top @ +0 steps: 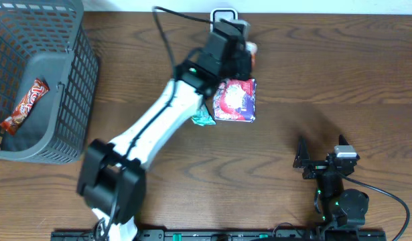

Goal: Scan the item barcode
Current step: 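Carry the orange box right of the purple pack and release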

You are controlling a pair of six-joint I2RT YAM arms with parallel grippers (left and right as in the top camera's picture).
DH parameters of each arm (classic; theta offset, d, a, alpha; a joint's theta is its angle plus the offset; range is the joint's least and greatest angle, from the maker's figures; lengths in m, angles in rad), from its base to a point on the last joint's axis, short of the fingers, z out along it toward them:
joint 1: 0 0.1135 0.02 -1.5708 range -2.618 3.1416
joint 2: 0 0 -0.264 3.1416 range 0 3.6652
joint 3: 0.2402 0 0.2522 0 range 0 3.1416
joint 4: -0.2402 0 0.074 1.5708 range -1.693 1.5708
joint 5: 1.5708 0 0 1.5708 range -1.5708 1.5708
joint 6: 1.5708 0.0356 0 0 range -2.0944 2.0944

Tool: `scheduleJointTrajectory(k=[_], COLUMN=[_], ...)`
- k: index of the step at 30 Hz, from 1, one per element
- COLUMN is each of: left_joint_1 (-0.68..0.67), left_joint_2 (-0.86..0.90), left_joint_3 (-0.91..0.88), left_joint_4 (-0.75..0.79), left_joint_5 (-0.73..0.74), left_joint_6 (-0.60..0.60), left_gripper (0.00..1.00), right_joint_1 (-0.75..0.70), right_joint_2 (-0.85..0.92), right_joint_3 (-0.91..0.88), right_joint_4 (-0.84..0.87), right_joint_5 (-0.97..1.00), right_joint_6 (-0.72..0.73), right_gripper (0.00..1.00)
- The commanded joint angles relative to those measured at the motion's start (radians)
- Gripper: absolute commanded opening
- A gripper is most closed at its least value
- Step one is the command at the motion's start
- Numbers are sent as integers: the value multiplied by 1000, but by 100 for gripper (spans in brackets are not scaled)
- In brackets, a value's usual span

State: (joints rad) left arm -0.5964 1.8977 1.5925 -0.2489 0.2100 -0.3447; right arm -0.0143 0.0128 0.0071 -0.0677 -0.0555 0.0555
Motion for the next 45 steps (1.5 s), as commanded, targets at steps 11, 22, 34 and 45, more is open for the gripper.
scheduleJointTrajectory(k=[11,22,34,45], left_joint_1=[-124,-131,27,410], left_joint_2=[170,179,-74,-426], left_joint_3=[-1,0,12,12], left_joint_4=[27,27,74,51], left_joint_5=[7,7,7,6], left_joint_6=[-35,-34,-3,124], left_gripper=[9,41,43,61], right_joint_1=[9,9,9,9], right_joint_2=[-1,-1,-1,-1], right_joint_3=[-2,-2,-2,-2], right_joint_4=[-4,-3,-4,-3], right_joint_5=[1,1,1,1], right_joint_6=[-11,-11,-11,-11], right_gripper=[99,99,99,99])
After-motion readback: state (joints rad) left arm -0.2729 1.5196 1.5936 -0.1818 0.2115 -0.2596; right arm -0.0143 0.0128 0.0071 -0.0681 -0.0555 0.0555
